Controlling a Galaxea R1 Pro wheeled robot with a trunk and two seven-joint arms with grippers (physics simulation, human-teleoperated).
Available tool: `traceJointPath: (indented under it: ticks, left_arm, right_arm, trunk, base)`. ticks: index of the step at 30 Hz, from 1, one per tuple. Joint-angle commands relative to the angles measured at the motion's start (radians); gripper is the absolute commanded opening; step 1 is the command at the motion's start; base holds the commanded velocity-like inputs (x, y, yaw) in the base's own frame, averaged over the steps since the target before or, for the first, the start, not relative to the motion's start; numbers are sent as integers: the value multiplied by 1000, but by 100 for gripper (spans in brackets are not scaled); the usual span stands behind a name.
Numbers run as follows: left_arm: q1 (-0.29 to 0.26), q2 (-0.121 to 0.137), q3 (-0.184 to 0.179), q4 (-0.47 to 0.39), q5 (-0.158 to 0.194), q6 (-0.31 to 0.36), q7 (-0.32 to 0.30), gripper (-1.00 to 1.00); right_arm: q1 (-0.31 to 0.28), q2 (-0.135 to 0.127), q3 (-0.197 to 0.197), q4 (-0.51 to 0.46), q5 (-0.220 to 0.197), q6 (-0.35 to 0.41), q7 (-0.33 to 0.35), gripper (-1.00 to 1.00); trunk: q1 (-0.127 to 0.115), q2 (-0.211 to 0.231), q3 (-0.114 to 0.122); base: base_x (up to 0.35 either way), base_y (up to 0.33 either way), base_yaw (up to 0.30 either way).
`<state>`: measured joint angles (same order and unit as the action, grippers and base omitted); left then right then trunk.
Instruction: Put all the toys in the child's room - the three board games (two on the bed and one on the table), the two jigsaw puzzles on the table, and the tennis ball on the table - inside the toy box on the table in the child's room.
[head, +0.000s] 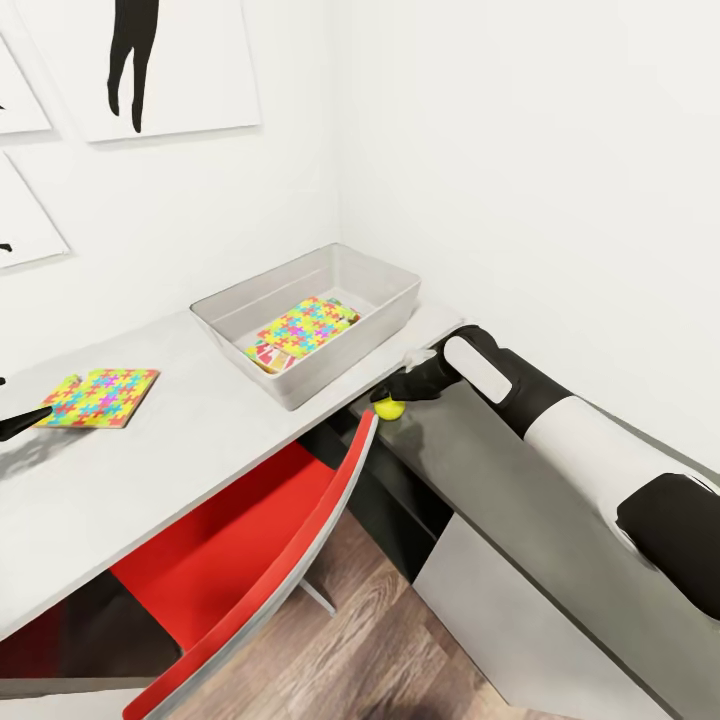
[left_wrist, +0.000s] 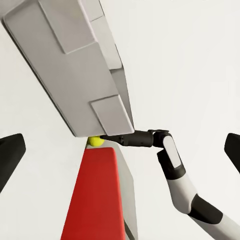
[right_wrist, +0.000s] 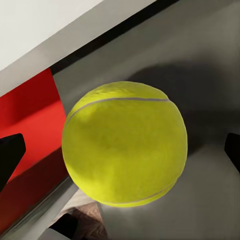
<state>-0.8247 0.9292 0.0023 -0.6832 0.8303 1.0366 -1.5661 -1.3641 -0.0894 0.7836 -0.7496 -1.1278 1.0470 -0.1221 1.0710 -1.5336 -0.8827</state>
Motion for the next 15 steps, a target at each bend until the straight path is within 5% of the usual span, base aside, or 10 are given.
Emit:
traceJointPath:
  ticks: [1, 15]
  left_arm:
    - [-1, 0, -1, 0, -1, 11, -5, 100]
    - [-1, 0, -1, 0, -2, 11, -5, 100]
  right_arm:
    - [-1, -1, 5, -1, -11, 0, -10, 100]
    - [-1, 3, 9, 0, -10, 0, -10, 100]
  trunk:
    - [0, 0, -1]
    - [8, -14, -7]
  base:
    - [0, 0, 0]
    - [0, 0, 0]
